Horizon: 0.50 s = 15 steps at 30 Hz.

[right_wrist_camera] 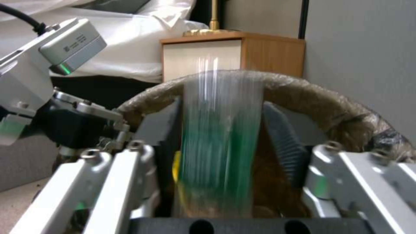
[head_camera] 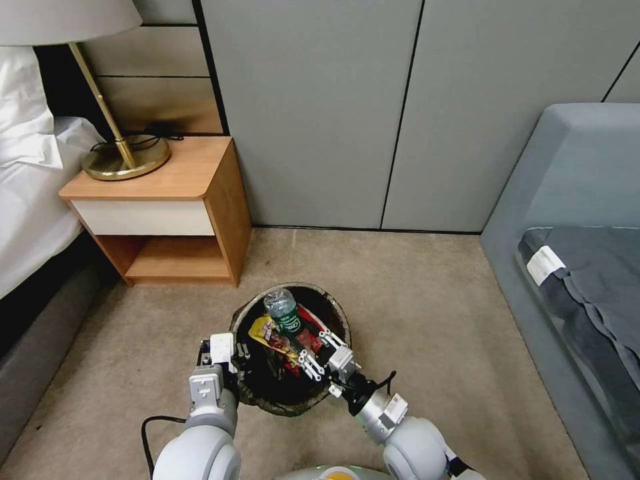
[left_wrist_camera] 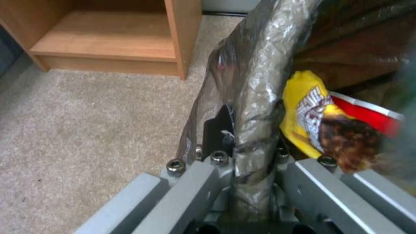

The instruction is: Pick up the trash bin, then pick up the garbage from the floor and place it into the trash bin.

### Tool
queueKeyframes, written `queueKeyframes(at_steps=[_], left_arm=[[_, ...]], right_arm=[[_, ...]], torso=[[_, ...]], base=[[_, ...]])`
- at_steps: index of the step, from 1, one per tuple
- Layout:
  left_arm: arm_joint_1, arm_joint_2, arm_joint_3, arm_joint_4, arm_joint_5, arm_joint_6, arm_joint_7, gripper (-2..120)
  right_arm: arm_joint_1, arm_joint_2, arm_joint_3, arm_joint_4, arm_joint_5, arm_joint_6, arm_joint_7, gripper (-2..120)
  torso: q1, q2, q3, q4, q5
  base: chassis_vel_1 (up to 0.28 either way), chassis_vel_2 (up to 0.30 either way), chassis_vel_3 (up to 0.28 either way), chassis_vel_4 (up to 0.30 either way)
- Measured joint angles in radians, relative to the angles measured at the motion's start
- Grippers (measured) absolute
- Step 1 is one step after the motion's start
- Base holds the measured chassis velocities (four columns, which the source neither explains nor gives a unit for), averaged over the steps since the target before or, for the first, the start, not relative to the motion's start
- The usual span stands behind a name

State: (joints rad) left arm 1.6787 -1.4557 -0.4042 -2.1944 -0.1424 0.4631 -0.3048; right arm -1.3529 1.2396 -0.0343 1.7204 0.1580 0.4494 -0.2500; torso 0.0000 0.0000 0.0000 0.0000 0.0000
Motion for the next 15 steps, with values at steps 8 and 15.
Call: queueKeyframes(at_steps=[8,15], left_arm=[[-0.001,0.000,-0.002,0.000,-0.001,0.000,0.000,0],[0.000,0.000,-0.003,0.002,-0.001,-0.002,0.000,0]], right_arm=[[-0.008,-0.005,0.000,0.006,-0.009,0.006,0.000,79],[-0.019,-0.014,0.002,0.021,-0.014,0.016,-0.002,98]], torso=[[0.000,0.000,0.000,0.0000,0.0000],[0.000,0.000,0.000,0.0000,0.0000]], base=[[0.000,0.000,0.000,0.000],[0.000,0.000,0.000,0.000]])
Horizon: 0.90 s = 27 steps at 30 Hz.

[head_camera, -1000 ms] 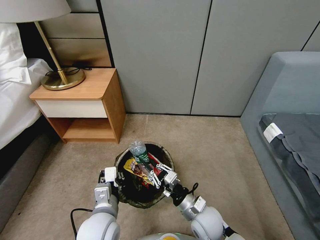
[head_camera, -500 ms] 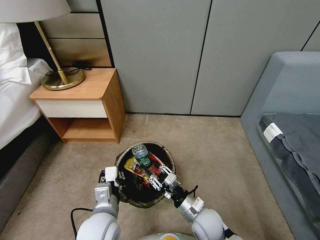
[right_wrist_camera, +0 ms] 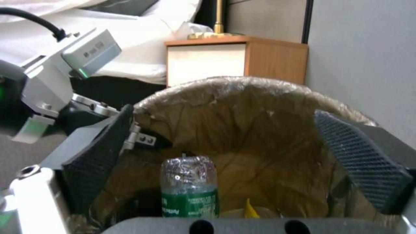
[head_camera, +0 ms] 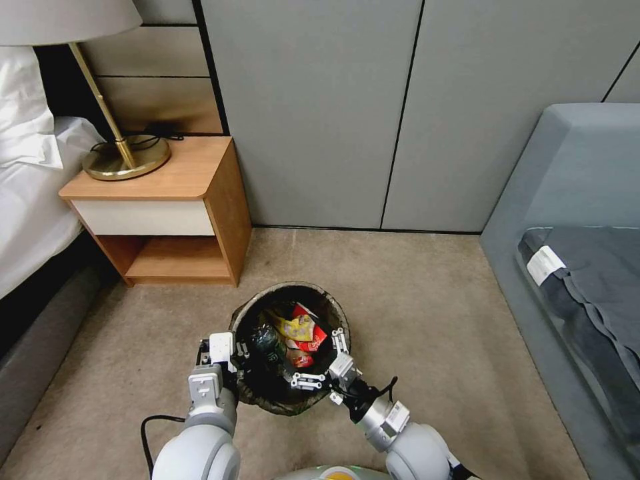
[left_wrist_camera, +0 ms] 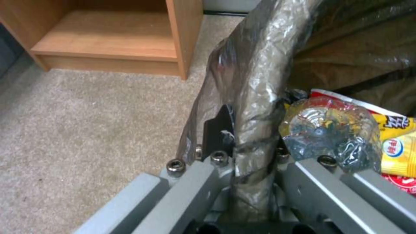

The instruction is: Pick up the trash bin, then pick up the garbage from the floor and place it into the trash bin.

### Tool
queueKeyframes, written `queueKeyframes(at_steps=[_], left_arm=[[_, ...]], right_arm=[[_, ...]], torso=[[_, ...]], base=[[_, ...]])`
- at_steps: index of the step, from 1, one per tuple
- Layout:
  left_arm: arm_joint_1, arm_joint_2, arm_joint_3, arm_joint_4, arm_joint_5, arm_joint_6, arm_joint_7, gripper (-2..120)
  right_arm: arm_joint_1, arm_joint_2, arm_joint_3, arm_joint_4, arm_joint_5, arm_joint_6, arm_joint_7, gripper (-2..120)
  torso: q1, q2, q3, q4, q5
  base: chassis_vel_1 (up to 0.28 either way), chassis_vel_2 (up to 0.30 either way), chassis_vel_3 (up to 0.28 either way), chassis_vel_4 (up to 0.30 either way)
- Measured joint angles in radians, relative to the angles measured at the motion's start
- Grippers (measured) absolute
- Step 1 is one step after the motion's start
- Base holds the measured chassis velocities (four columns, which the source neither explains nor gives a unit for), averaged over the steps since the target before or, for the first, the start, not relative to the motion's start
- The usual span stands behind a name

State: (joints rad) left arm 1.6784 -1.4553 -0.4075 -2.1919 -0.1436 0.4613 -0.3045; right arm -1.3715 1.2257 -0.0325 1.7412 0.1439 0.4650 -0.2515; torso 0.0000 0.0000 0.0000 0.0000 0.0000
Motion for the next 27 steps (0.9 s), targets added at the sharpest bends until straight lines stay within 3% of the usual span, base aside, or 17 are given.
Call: queueKeyframes(at_steps=[7,12,17,27], left_arm=[[0.000,0.000,-0.002,0.006,0.000,0.000,0.000,0],[0.000,0.000,-0.005,0.016,0.001,-0.002,0.000,0],[-0.001,-0.001,-0.006,0.022,0.004,-0.006,0.000,0],[0.000,0.005,-0.012,0.021,-0.007,-0.010,0.000,0]], right_arm=[[-0.011,0.004,0.016,0.068,-0.022,0.031,-0.002,100],[-0.022,0.026,0.071,0.192,-0.046,0.052,0.011,100],[-0.064,0.052,0.148,0.362,-0.064,0.050,0.111,100],[-0.193,0.089,0.264,0.377,-0.091,0.081,0.310,100]], torso=[[0.000,0.000,0.000,0.0000,0.0000],[0.000,0.000,0.000,0.0001,0.0000],[0.000,0.000,0.000,0.0000,-0.0001],[0.000,0.000,0.000,-0.0001,0.0001]], base=[[0.000,0.000,0.000,0.000],[0.000,0.000,0.000,0.000],[0.000,0.000,0.000,0.000],[0.000,0.000,0.000,0.000]])
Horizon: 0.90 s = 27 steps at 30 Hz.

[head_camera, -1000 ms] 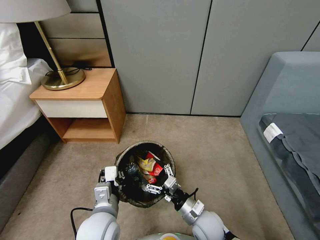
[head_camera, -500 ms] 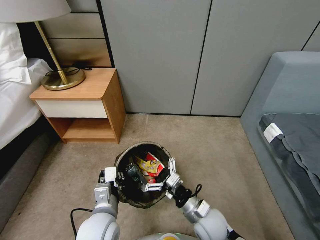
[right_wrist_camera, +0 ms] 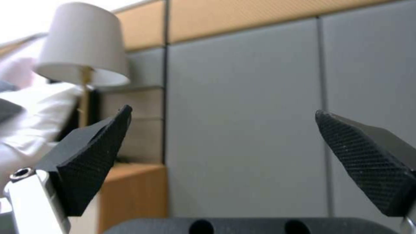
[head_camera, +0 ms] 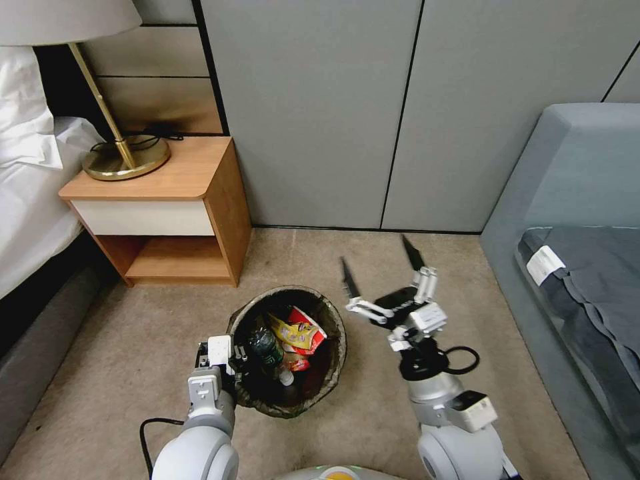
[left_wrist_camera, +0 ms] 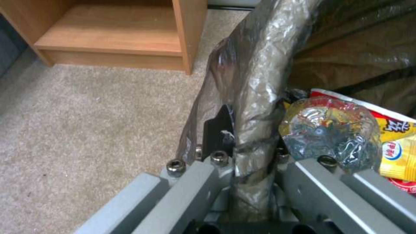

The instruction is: Pick up the trash bin, then pick up the garbage from the floor and place it into the trash bin.

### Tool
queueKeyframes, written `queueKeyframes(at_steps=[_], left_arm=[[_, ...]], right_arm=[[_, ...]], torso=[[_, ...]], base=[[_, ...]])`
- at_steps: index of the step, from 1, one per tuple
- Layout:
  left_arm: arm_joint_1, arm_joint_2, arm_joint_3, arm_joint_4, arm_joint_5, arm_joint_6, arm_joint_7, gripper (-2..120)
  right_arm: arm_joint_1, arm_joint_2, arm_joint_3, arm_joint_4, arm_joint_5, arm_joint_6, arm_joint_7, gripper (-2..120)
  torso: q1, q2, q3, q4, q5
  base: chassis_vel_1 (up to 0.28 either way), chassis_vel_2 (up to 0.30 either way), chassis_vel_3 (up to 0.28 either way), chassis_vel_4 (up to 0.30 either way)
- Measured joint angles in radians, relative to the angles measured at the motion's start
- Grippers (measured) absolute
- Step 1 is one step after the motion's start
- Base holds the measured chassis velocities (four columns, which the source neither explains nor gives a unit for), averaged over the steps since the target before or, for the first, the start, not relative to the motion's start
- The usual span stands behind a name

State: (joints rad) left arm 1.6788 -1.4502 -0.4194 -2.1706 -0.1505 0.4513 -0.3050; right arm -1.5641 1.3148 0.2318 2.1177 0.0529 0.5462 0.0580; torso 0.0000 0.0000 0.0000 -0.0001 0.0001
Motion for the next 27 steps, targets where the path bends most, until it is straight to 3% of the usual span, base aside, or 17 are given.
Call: queueKeyframes(at_steps=[11,27], left_arm=[[-0.003,0.002,-0.004,-0.011,-0.027,-0.025,-0.005,0],[0.002,0.002,-0.007,-0.025,-0.030,-0.020,-0.006,0]], right_arm=[[0.015,0.013,0.039,-0.072,-0.004,0.009,0.082,100],[0.032,0.012,0.040,-0.092,-0.002,0.001,0.081,100]], torso=[[0.000,0.000,0.000,0.0001,-0.0001],[0.000,0.000,0.000,0.0001,-0.0001]], base=[[0.000,0.000,0.000,0.000],[0.053,0.051,0.053,0.051]])
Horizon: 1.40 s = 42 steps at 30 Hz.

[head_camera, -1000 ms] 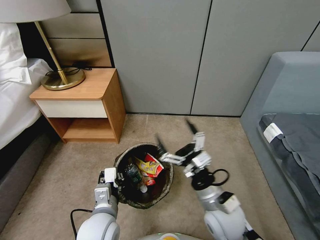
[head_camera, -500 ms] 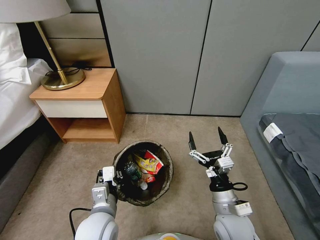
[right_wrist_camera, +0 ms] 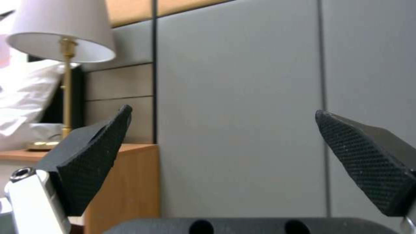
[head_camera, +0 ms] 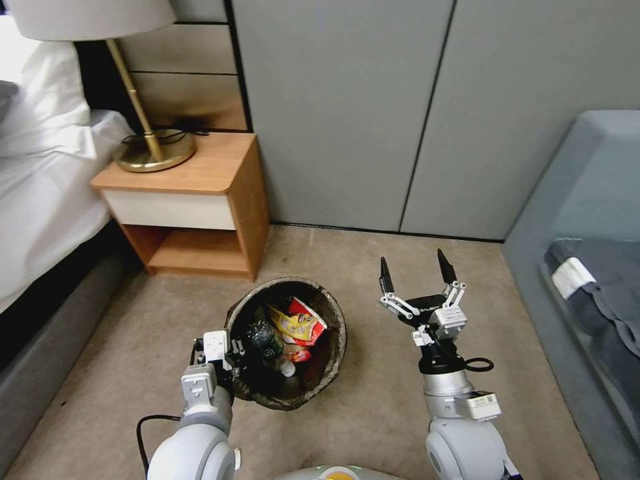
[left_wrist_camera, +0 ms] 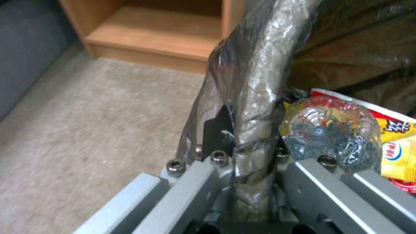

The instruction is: Pick up the trash bin, then pick up the garbage from the floor and place it into the trash bin.

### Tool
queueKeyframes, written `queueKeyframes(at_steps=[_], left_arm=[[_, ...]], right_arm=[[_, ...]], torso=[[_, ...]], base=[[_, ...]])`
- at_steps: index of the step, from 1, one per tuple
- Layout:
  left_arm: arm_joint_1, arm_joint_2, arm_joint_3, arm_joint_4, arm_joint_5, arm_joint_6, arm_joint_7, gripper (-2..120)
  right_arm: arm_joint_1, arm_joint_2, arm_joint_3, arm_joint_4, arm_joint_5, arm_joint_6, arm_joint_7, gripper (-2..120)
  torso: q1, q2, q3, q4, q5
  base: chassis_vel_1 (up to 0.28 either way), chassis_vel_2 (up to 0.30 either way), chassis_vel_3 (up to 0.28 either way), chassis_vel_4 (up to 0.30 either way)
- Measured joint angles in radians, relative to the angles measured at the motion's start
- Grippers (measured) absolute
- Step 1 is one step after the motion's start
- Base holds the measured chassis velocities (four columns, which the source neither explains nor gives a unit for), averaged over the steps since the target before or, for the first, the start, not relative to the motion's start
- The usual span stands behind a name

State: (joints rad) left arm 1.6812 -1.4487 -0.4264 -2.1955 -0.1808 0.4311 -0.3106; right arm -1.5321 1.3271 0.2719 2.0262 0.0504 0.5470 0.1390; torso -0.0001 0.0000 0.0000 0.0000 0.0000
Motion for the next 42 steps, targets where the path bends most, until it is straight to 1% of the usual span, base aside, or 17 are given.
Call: queueKeyframes(at_steps=[34,36,42], left_arm=[[0.001,0.001,-0.013,-0.006,-0.009,0.003,0.000,0],[-0.005,0.001,-0.013,0.010,0.003,-0.039,0.001,0],[-0.009,-0.001,-0.010,0.024,0.012,-0.058,0.000,0]], right_arm=[[0.023,0.003,-0.008,-0.015,0.000,-0.008,-0.006,100],[0.024,0.003,-0.009,-0.015,0.000,-0.008,-0.008,100],[0.025,0.002,-0.008,-0.012,0.000,-0.010,-0.013,100]], torso=[[0.000,0.000,0.000,0.0000,0.0000],[0.000,0.000,0.000,0.0000,-0.0001],[0.000,0.000,0.000,0.0002,-0.0001]], base=[[0.126,0.122,0.121,0.121],[0.095,0.112,0.112,0.112],[0.084,0.096,0.079,0.087]])
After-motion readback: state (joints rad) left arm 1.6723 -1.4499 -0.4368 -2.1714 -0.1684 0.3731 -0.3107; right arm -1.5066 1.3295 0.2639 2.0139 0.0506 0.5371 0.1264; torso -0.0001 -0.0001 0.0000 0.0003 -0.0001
